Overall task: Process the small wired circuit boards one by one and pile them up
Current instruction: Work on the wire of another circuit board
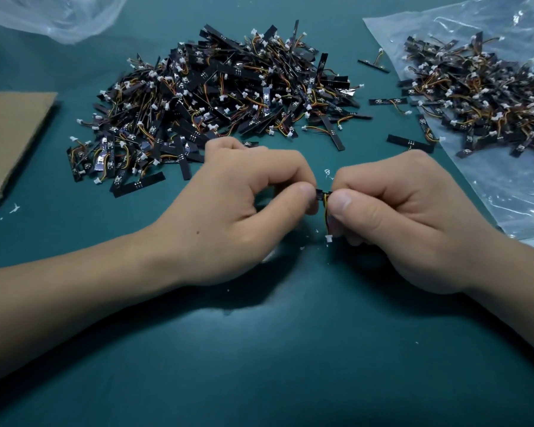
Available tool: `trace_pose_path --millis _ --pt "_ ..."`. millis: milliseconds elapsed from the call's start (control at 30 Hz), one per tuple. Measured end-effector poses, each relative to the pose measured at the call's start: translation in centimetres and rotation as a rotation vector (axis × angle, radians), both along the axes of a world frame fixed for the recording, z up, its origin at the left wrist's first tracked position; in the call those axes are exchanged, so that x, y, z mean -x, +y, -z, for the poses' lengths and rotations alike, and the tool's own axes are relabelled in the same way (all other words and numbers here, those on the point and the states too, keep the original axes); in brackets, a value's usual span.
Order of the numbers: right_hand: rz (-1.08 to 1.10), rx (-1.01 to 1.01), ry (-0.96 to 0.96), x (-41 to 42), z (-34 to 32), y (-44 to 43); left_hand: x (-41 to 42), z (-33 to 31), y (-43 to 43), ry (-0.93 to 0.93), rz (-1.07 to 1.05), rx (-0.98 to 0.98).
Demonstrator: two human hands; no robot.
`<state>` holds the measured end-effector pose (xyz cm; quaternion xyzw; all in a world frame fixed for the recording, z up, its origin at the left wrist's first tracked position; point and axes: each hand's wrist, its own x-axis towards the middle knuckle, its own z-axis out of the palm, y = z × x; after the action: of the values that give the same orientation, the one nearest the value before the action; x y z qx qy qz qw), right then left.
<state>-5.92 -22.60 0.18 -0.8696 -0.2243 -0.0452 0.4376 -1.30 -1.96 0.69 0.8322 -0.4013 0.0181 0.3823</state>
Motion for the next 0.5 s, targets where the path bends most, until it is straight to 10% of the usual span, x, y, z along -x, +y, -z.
trace_pose_path --millis 333,500 --pt "0.005 0.055 -0.019 0.02 -0.04 -0.02 -0.49 0.23 -0.11 0.164 0.061 -0.010" --pt "0.024 0.015 0.009 0.00 -0.14 0.33 -0.02 0.17 0.34 -0.037 0.091 0.081"
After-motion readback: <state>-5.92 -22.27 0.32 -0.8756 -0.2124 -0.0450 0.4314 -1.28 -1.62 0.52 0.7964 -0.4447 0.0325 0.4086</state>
